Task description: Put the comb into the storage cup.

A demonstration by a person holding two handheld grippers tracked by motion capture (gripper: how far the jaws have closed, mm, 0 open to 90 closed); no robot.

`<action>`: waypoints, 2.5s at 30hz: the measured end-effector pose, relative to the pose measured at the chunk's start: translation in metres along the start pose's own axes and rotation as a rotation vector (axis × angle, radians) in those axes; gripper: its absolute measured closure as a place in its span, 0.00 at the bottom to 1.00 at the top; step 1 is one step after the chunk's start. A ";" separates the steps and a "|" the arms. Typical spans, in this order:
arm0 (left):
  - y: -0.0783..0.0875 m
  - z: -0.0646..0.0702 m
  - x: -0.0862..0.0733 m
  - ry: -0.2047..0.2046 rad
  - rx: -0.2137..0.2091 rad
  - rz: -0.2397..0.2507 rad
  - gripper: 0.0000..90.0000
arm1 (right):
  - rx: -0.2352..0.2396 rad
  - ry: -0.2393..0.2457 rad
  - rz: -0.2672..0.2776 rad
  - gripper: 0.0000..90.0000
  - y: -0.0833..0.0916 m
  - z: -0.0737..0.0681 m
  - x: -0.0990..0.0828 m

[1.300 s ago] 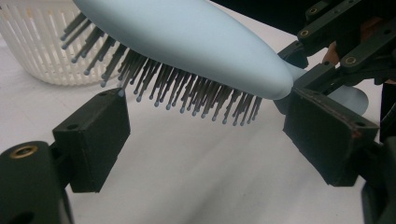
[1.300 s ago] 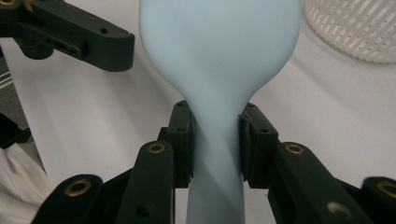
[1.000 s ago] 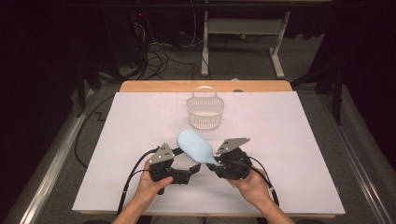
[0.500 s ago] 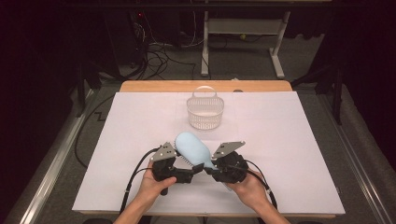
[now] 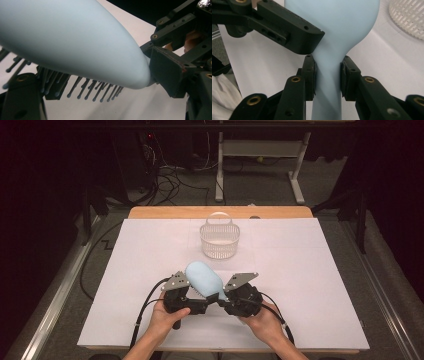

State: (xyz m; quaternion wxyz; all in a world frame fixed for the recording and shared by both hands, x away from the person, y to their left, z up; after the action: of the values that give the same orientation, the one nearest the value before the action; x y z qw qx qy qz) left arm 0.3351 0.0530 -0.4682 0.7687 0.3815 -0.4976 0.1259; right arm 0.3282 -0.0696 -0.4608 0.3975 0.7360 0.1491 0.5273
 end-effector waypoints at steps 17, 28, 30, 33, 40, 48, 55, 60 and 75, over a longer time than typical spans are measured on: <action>0.012 -0.004 0.007 0.049 -0.029 -0.018 0.36 | -0.025 0.033 -0.004 0.78 -0.002 -0.003 0.008; 0.022 -0.003 0.015 0.100 -0.070 0.035 0.51 | -0.020 0.043 -0.010 0.78 -0.006 -0.004 0.009; 0.024 -0.003 0.017 0.113 -0.082 0.041 0.53 | -0.016 0.041 -0.007 0.78 -0.006 -0.005 0.009; 0.026 -0.003 0.019 0.124 -0.102 0.047 0.55 | -0.008 0.048 -0.003 0.78 -0.007 -0.006 0.010; 0.028 -0.001 0.020 0.138 -0.113 0.049 0.56 | 0.028 0.037 0.006 0.78 -0.006 -0.006 0.010; 0.033 0.002 0.023 0.101 -0.118 0.050 0.57 | 0.069 0.028 0.021 0.78 -0.005 -0.009 0.011; 0.035 0.003 0.025 0.103 -0.126 0.062 0.57 | 0.091 0.024 0.040 0.77 -0.003 -0.009 0.012; 0.034 0.004 0.024 0.100 -0.125 0.059 0.57 | 0.102 0.013 0.040 0.77 -0.003 -0.009 0.011; 0.036 0.002 0.026 0.104 -0.118 0.075 0.57 | 0.144 -0.010 0.063 0.69 -0.003 -0.009 0.012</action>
State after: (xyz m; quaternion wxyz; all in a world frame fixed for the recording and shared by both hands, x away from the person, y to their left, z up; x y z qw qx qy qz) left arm 0.3250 0.0710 -0.4284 0.8092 0.3099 -0.4777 0.1447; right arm 0.3251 -0.0565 -0.4540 0.3274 0.7698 0.1614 0.5236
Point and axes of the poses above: each handheld gripper's, and its own axes: y roughly backward along the jaws, x roughly out of its top, z roughly to its right, the point moved 7 cm from there along -y, roughly forward along the jaws, and after that the axes turned 12 degrees about x, right-handed, at the moved point
